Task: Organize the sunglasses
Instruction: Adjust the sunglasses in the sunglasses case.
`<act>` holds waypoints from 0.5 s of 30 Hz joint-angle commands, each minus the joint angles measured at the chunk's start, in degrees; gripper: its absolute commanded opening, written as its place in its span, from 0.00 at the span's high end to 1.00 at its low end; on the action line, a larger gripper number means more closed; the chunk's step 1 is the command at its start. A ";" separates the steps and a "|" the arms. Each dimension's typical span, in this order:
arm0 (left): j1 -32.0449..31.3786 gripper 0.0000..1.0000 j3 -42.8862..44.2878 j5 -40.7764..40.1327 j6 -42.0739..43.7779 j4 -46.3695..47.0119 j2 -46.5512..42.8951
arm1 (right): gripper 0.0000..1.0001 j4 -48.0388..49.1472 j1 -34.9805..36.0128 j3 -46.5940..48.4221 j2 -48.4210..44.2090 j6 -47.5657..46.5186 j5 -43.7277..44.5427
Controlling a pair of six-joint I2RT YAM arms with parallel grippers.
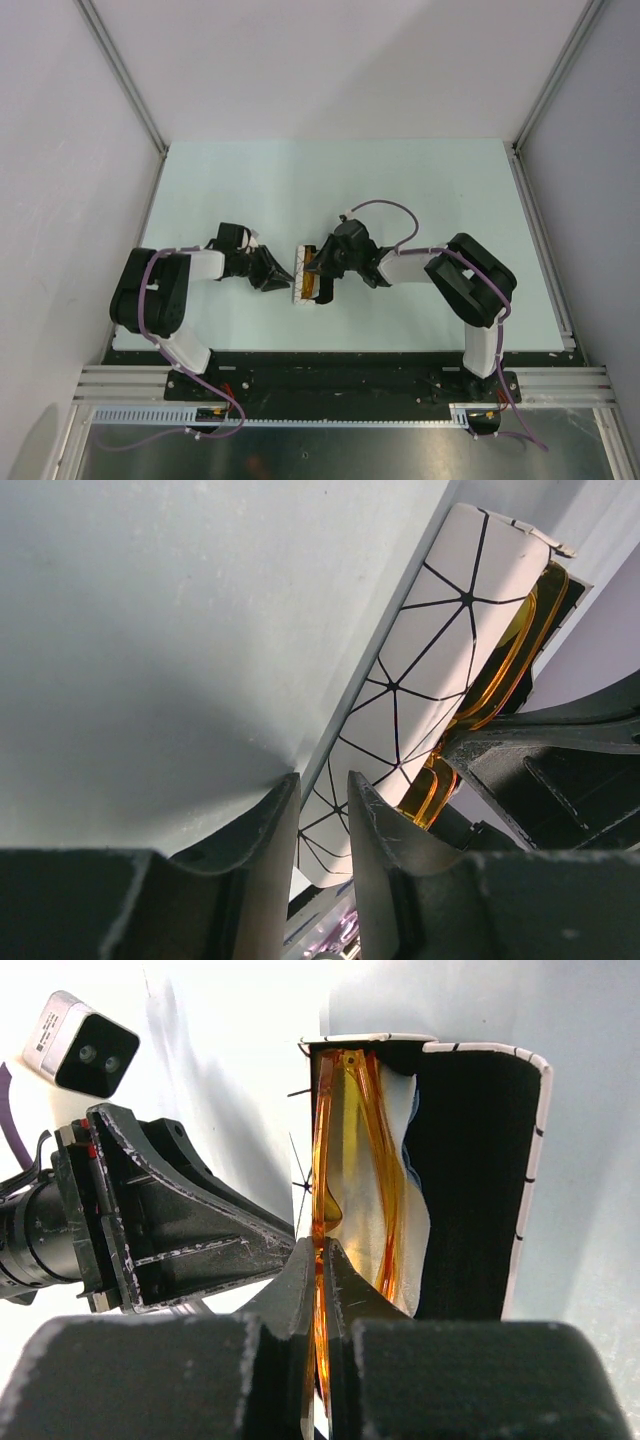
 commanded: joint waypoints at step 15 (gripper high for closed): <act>-1.45 0.66 -0.45 -2.14 0.20 -2.52 3.19 | 1.00 12.74 -1.49 -8.43 1.36 1.01 -1.45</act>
